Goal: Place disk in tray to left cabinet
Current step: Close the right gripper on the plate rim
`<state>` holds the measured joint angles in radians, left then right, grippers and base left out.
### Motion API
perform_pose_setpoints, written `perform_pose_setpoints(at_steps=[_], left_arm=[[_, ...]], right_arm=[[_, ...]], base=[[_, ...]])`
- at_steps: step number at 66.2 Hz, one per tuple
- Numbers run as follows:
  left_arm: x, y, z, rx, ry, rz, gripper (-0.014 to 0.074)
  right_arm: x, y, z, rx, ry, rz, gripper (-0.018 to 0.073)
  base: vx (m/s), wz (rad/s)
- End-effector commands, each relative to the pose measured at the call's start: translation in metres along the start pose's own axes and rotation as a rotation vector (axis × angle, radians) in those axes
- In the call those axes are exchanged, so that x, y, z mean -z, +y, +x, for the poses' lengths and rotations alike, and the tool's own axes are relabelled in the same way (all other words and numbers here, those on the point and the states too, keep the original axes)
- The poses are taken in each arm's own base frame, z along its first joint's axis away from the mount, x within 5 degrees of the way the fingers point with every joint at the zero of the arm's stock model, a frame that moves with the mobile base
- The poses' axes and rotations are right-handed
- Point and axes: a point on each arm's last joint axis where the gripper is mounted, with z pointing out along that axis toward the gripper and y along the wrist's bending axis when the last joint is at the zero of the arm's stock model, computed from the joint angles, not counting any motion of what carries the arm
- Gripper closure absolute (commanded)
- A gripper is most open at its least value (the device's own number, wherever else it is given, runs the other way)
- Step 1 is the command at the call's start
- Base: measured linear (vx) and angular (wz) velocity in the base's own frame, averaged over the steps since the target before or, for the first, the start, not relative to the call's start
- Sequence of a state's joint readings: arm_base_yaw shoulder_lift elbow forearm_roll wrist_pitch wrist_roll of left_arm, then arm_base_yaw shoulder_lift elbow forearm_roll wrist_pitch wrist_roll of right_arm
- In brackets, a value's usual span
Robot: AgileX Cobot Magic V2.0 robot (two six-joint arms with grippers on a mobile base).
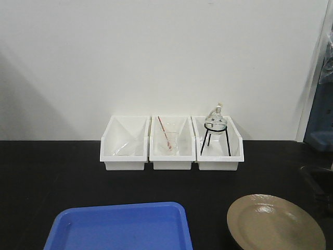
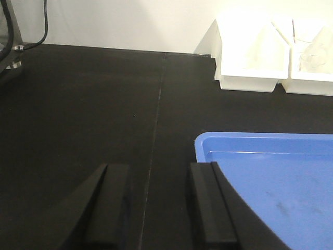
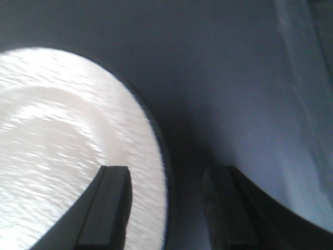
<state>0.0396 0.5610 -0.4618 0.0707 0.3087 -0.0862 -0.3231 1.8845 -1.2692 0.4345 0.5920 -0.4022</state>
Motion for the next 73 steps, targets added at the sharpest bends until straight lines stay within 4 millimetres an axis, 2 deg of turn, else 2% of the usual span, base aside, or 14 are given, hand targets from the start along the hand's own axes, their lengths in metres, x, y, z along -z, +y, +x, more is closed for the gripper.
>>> perform_pose_setpoints(at_steps=[1,20,29,46,61,73], left_arm=[[0.002,-0.001,-0.017,0.006,-0.101,0.007,0.0195],[0.002,-0.001,-0.017,0.006,-0.101,0.007,0.0195],[0.002,-0.001,-0.017,0.006,-0.101,0.007,0.0195],[0.002,-0.001,-0.017,0.006,-0.101,0.007,0.0195],[0.002,-0.001,-0.017,0.006,-0.101,0.007,0.0195],[0.002,-0.001,-0.017,0.006,-0.101,0.007,0.0195]], right_arm=[[0.016,0.0,-0.012,-0.036,-0.058,0.011,0.0161],[-0.026,0.001,0.004,-0.145,0.08,-0.074,0.0162],[-0.03,0.006,0.005,-0.2,0.084,-0.145,0.0163],[-0.028,0.018,0.006,-0.147,0.103,-0.27,0.0206],[-0.024,0.02,0.008,-0.158,0.138,-0.316,0.0384],[-0.004,0.028,-0.003,-0.187,0.064,-0.351,0.0574]], base=[[0.0,0.0],[0.0,0.0],[0.0,0.0],[0.0,0.0],[0.0,0.0],[0.0,0.0]])
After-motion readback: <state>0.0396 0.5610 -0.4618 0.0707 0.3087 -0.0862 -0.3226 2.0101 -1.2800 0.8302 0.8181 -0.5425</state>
